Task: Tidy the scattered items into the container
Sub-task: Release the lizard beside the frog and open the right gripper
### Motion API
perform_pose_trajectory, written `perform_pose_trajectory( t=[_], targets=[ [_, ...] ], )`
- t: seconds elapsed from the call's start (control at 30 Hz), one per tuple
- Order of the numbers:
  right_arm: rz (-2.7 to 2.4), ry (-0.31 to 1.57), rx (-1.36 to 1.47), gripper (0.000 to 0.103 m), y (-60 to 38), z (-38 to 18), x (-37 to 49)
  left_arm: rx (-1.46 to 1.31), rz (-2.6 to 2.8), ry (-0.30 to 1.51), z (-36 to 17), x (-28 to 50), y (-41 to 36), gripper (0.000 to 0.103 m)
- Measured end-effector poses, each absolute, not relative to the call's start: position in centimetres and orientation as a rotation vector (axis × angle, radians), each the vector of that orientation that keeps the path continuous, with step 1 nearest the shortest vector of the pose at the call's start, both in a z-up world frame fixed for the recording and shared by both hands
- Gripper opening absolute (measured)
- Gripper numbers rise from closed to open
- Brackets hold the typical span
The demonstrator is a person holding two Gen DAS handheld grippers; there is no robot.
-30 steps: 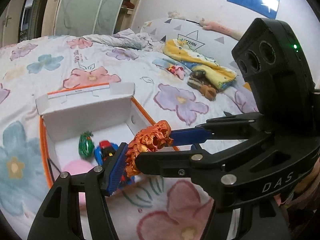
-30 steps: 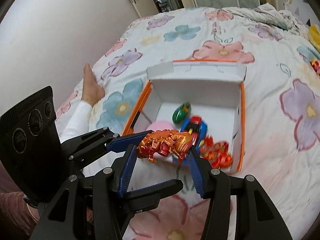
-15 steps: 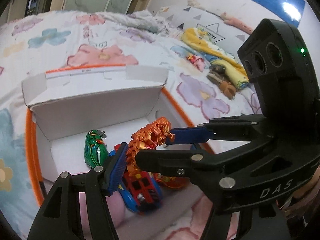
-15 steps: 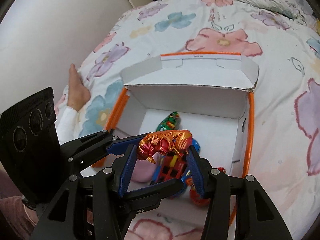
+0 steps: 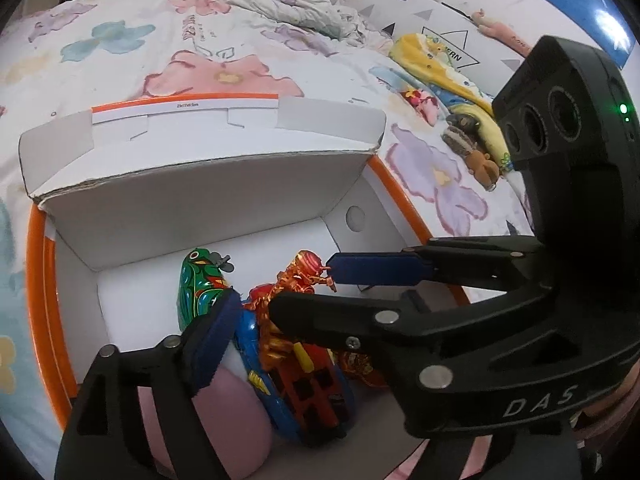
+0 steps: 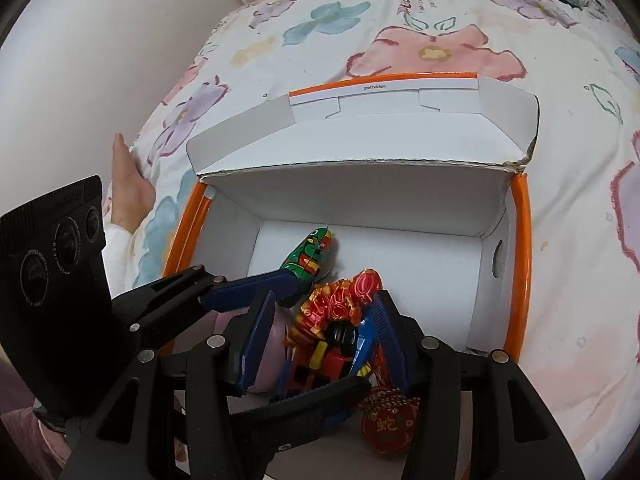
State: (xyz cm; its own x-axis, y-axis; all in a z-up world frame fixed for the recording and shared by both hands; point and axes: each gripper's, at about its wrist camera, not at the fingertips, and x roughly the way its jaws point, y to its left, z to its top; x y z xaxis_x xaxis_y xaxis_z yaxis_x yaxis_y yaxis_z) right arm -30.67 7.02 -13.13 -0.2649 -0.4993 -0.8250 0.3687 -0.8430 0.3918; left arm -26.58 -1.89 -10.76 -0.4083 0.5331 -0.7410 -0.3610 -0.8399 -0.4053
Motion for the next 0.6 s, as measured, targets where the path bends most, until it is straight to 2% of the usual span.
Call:
perform_pose_trajectory(
  t=[0.07,0.13,0.2,0.23,0.3,0.6],
  targets=[
    [-2.143,-0.154,1.458,0.051,7.0,-13.1,-30.6,-1.288,2.263,-0.237,-10.6,-26.5,-1.9,0.092],
    [-2.149,-0.169,1.451,0.058,7.1,-12.8,-30.3,-1.302,2.294,-0.232,-10.4,-26.3,-1.9,0.103],
    [-2.163,-0.200,1.428,0.066,7.4,-12.2,-29.9,-1.295,2.336,-0.230,-9.5,-25.9,-2.0,0.102],
    [-2.179,-0.203,1.421,0.077,7.4,-11.9,-29.6,-1.292,2.345,-0.229,-9.1,-25.7,-2.1,0.102],
    [-2.214,-0.236,1.384,0.084,7.9,-11.0,-29.1,-1.283,2.365,-0.216,-8.5,-25.5,-2.2,0.102],
    [-2.282,-0.228,1.363,0.084,8.4,-8.8,-27.2,-1.296,2.447,-0.171,-6.8,-24.4,-3.2,0.102]
  ],
)
